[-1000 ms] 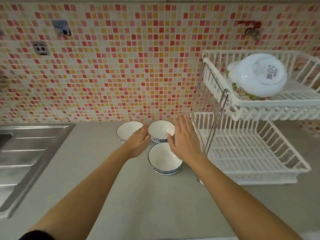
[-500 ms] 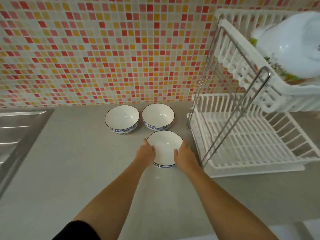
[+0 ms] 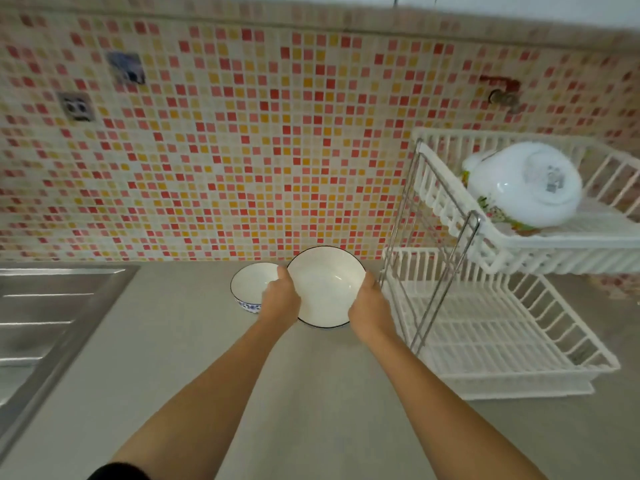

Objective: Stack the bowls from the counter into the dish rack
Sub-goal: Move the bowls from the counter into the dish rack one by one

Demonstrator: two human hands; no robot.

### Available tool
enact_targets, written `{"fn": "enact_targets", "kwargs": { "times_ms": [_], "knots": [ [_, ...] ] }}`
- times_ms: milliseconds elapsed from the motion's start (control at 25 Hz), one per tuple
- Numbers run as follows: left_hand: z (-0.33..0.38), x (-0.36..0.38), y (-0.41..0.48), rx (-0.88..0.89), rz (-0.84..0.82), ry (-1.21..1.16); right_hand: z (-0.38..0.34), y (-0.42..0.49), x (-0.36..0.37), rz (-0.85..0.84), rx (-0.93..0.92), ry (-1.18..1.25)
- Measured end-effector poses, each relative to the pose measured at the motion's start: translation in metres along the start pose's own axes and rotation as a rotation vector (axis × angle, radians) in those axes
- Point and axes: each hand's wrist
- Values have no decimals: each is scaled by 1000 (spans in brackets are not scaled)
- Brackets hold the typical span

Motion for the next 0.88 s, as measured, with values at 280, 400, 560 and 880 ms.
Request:
{"fn": "enact_targets", "kwargs": {
  "times_ms": [280,400,560,880],
  "knots": [
    [54,-116,-47,303,417,-295,-84,-27,-114,374,-291,195],
    [82,-137,-70,475,576,-403,-98,-36,-164,473,-364,244],
    [132,-152,-86,641,653,-497,-93,-45,-224,613,-469,235],
    [245,-145,-113,1040,246,-458,13,-28,-328,1028,-835,101]
  ]
}}
Point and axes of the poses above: each hand's wrist, its own y-axis towards the middle knuckle, its own x-axis out of the palm, z = x × y, and after that the axes turned 2 degrees about y, right-handed
